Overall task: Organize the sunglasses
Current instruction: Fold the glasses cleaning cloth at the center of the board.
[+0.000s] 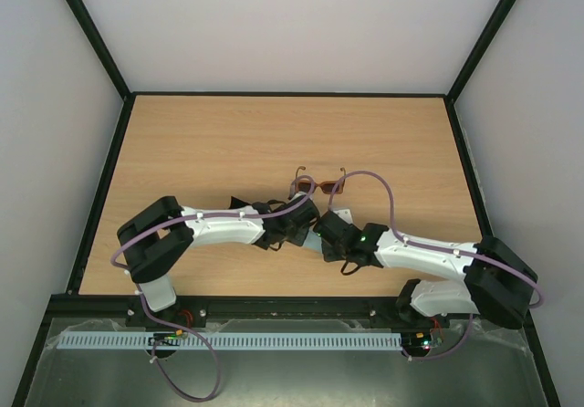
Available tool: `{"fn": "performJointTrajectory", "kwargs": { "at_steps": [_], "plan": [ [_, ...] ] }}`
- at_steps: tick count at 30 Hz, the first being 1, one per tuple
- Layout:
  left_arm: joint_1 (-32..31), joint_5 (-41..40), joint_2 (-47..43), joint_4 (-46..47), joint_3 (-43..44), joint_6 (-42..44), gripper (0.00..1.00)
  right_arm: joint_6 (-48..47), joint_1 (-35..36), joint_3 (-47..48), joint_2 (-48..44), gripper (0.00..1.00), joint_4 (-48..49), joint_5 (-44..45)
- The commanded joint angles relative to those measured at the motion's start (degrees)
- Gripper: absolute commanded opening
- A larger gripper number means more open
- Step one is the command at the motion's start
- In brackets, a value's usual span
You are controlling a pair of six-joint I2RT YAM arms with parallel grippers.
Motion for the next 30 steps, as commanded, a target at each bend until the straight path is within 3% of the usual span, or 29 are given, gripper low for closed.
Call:
{"fn": "performJointTrajectory", "kwargs": {
  "at_steps": [1,17,21,30],
  "plan": [
    [-0.3,-1.1,-1.4,-0.1,-1.0,-0.8,0.02,0.8,0.7,-1.0,1.1,0.01,-0.5,0.3],
    [-0.3,-1.8,-1.7,-0.5,-1.7,-1.1,0.06,0.8,2.0,0.0,2.3,0.02,-0.5,0.4],
    [-0.3,-1.5,-1.7,-0.7,-1.9,-1.2,0.09,0.9,2.0,0.1,2.1,0.1,-0.6,0.5],
    [-0.3,-1.9,-2.5,-1.8,-1.4,-1.2,0.12,0.4,2.0,0.5,1.3,0.11,-1.0,0.3]
  ]
}}
